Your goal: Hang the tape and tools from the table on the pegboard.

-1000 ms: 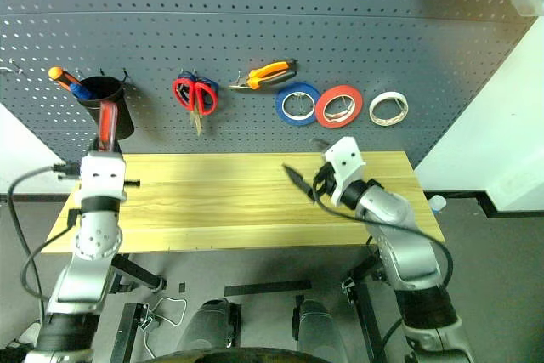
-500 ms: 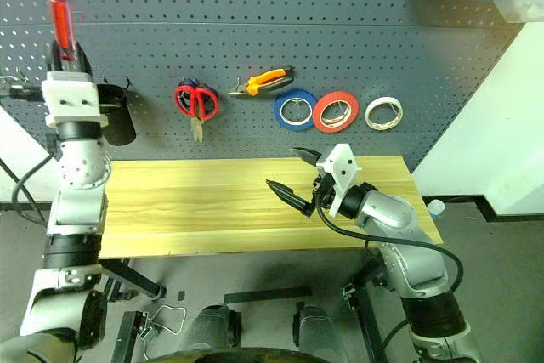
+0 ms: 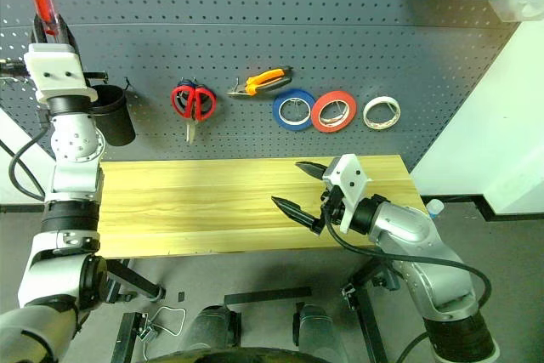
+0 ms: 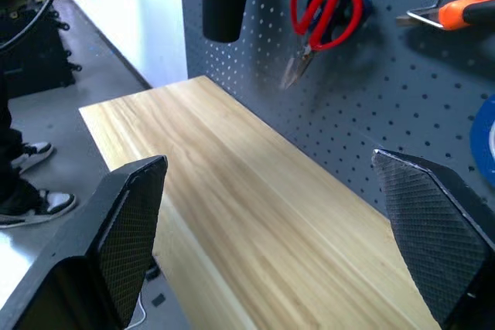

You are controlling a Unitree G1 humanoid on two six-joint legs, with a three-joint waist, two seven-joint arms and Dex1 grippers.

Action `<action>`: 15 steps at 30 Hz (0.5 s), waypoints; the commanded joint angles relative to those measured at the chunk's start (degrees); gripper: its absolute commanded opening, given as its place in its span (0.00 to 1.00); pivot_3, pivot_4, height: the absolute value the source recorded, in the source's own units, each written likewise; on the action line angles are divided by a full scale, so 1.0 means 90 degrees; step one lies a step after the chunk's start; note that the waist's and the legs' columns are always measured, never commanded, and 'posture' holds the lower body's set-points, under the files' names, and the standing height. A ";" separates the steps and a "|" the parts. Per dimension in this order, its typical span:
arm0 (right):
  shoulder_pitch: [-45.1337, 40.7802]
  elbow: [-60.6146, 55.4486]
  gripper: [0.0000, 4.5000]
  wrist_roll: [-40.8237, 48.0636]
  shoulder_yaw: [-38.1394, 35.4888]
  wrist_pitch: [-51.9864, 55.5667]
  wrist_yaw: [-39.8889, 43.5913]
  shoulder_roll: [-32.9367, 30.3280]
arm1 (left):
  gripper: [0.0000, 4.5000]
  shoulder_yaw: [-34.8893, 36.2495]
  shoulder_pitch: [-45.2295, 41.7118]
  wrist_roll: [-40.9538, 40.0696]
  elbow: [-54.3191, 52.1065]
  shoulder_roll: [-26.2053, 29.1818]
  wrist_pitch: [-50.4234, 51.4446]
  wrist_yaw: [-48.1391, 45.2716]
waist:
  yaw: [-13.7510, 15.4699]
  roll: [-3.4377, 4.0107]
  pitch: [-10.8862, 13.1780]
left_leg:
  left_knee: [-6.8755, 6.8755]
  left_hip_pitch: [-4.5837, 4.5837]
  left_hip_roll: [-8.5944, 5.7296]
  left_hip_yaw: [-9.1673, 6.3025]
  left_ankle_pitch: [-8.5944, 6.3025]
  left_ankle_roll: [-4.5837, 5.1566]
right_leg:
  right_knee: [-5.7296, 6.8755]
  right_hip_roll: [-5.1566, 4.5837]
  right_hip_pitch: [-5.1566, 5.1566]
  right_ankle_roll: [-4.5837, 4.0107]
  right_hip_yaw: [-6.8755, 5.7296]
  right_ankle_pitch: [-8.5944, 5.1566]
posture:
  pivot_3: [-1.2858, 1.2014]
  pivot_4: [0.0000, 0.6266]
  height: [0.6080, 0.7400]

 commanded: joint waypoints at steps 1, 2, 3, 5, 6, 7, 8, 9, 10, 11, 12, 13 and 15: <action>-0.0014 -0.0467 1.00 0.0327 -0.0304 0.0270 -0.0067 -0.0184 | 0.16 0.0086 -0.0232 -0.0101 0.0133 0.0080 -0.0217 0.0034 | -0.0043 0.0011 0.0027 | -0.0001 0.0005 0.0001 0.0000 0.0000 0.0000 | 0.0001 0.0000 0.0004 0.0012 0.0001 -0.0010 | 0.51 0.19 0.86; 0.0007 -0.0535 1.00 0.0392 -0.0338 0.0364 -0.0086 -0.0234 | 0.16 0.0076 -0.0254 -0.0115 0.0204 0.0082 -0.0238 0.0035 | -0.0064 0.0010 0.0056 | -0.0001 0.0007 0.0001 0.0000 0.0000 0.0000 | 0.0003 0.0000 0.0005 0.0016 0.0003 -0.0015 | 0.51 0.22 0.86; 0.0017 -0.0604 1.00 0.0467 -0.0364 0.0479 -0.0109 -0.0287 | 0.16 0.0079 -0.0294 -0.0130 0.0326 0.0101 -0.0272 0.0045 | -0.0096 0.0007 0.0083 | -0.0001 0.0009 0.0001 0.0000 0.0000 0.0000 | 0.0004 0.0000 0.0008 0.0015 0.0003 -0.0017 | 0.50 0.24 0.86; 0.0077 -0.0783 1.00 0.0649 -0.0463 0.0700 -0.0123 -0.0414 | 0.16 0.0101 -0.0344 -0.0157 0.0458 0.0149 -0.0304 0.0043 | -0.0138 0.0006 0.0171 | 0.0001 0.0011 0.0001 0.0000 0.0000 0.0001 | 0.0004 -0.0002 0.0016 0.0014 0.0003 -0.0017 | 0.50 0.27 0.86; 0.0135 -0.0882 1.00 0.0753 -0.0551 0.0794 -0.0118 -0.0483 | 0.16 0.0126 -0.0349 -0.0173 0.0453 0.0164 -0.0283 0.0051 | -0.0160 0.0004 0.0233 | 0.0002 0.0015 0.0001 0.0000 0.0000 0.0001 | 0.0004 -0.0004 0.0019 0.0014 0.0005 -0.0017 | 0.49 0.29 0.86; 0.0187 -0.0963 1.00 0.0847 -0.0630 0.0866 -0.0121 -0.0546 | 0.16 0.0141 -0.0348 -0.0176 0.0435 0.0177 -0.0266 0.0058 | -0.0179 0.0004 0.0278 | 0.0003 0.0015 0.0001 0.0001 0.0000 0.0001 | 0.0003 -0.0004 0.0020 0.0013 0.0009 -0.0017 | 0.49 0.30 0.86; 0.0213 -0.1018 1.00 0.0922 -0.0680 0.0939 -0.0138 -0.0596 | 0.16 0.0151 -0.0368 -0.0155 0.0484 0.0212 -0.0275 0.0089 | -0.0193 0.0006 0.0321 | 0.0002 0.0015 0.0001 0.0002 -0.0002 0.0005 | 0.0003 -0.0005 0.0020 0.0010 0.0011 -0.0015 | 0.49 0.31 0.86; 0.0229 -0.1069 1.00 0.0993 -0.0715 0.1014 -0.0157 -0.0637 | 0.16 0.0173 -0.0413 -0.0174 0.0583 0.0247 -0.0283 0.0103 | -0.0208 0.0008 0.0351 | 0.0002 0.0013 0.0001 0.0002 -0.0006 0.0012 | 0.0003 -0.0005 0.0018 0.0003 0.0012 -0.0012 | 0.49 0.32 0.86; 0.0250 -0.1123 1.00 0.1060 -0.0755 0.1085 -0.0167 -0.0675 | 0.16 0.0185 -0.0449 -0.0188 0.0652 0.0275 -0.0289 0.0108 | -0.0252 0.0006 0.0399 | 0.0002 0.0013 0.0001 0.0003 -0.0010 0.0018 | 0.0004 -0.0005 0.0018 0.0002 0.0012 -0.0012 | 0.48 0.33 0.86; 0.0267 -0.1172 1.00 0.1121 -0.0791 0.1154 -0.0179 -0.0713 | 0.16 0.0190 -0.0486 -0.0192 0.0729 0.0307 -0.0308 0.0121 | -0.0281 0.0007 0.0438 | 0.0002 0.0013 0.0001 0.0003 -0.0014 0.0026 | 0.0005 -0.0004 0.0018 0.0004 0.0013 -0.0014 | 0.48 0.33 0.86; 0.0288 -0.1214 1.00 0.1183 -0.0834 0.1207 -0.0190 -0.0751 | 0.16 0.0187 -0.0506 -0.0194 0.0766 0.0328 -0.0322 0.0135 | -0.0303 0.0009 0.0475 | 0.0001 0.0012 0.0001 0.0003 -0.0015 0.0028 | 0.0005 -0.0004 0.0017 0.0005 0.0013 -0.0015 | 0.48 0.34 0.86; 0.0307 -0.1243 1.00 0.1236 -0.0872 0.1257 -0.0205 -0.0793 | 0.16 0.0181 -0.0519 -0.0187 0.0800 0.0349 -0.0338 0.0161 | -0.0326 0.0007 0.0497 | 0.0001 0.0012 0.0001 0.0002 -0.0018 0.0032 | 0.0006 -0.0004 0.0016 0.0008 0.0013 -0.0016 | 0.48 0.34 0.86; 0.0361 -0.1282 1.00 0.1310 -0.0949 0.1340 -0.0222 -0.0875 | 0.16 0.0206 -0.0490 -0.0157 0.0789 0.0375 -0.0345 0.0251 | -0.0349 0.0000 0.0557 | 0.0002 0.0009 0.0001 0.0003 -0.0025 0.0045 | 0.0006 -0.0004 0.0013 0.0015 0.0013 -0.0020 | 0.48 0.35 0.86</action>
